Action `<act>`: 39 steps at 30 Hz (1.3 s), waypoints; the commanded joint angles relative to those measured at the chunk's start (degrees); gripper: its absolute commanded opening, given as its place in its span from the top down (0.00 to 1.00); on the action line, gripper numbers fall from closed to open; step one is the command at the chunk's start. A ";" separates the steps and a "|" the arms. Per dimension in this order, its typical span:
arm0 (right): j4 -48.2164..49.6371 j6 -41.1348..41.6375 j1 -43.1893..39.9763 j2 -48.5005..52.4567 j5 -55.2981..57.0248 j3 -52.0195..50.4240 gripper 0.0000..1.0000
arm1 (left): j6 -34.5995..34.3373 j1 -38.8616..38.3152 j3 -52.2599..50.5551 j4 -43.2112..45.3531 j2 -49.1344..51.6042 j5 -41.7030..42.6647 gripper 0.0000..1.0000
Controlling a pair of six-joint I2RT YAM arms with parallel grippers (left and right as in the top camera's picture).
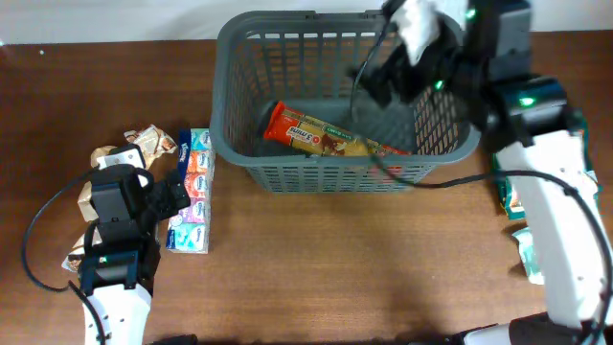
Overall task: Pack container
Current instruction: 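Lift the spaghetti packet with the right gripper and drop it into the basket, then move the right gripper to the green Nescafé pouch and grasp it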
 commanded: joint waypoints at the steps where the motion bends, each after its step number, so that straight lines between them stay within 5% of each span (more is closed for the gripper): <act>1: 0.52 9.42 -1.29 -3.08 19.63 11.04 0.01 | -0.09 0.24 -0.33 0.17 0.26 -0.46 0.01; 7: -12.00 21.68 -10.86 -3.10 53.57 22.62 0.01 | -0.09 0.24 -0.33 0.17 0.26 -0.61 0.01; 16: -44.59 52.52 -37.35 -1.57 55.76 19.04 0.01 | -0.09 0.24 -0.33 0.20 0.26 -0.61 0.01; 20: -45.42 53.11 -45.27 0.17 51.84 12.35 0.01 | -0.09 0.24 -0.33 0.20 0.26 -0.61 0.01; 24: -36.06 39.82 -49.79 2.49 46.80 3.19 0.01 | -0.09 0.24 -0.33 0.20 0.26 -0.61 0.01; 29: -23.30 6.82 -50.56 6.60 31.15 -6.19 0.01 | -0.09 0.24 -0.33 0.11 0.26 -0.61 0.01; 39: -19.17 -12.44 -49.35 18.99 15.89 -9.16 0.01 | -0.09 0.24 -0.33 -0.74 0.26 -0.59 0.01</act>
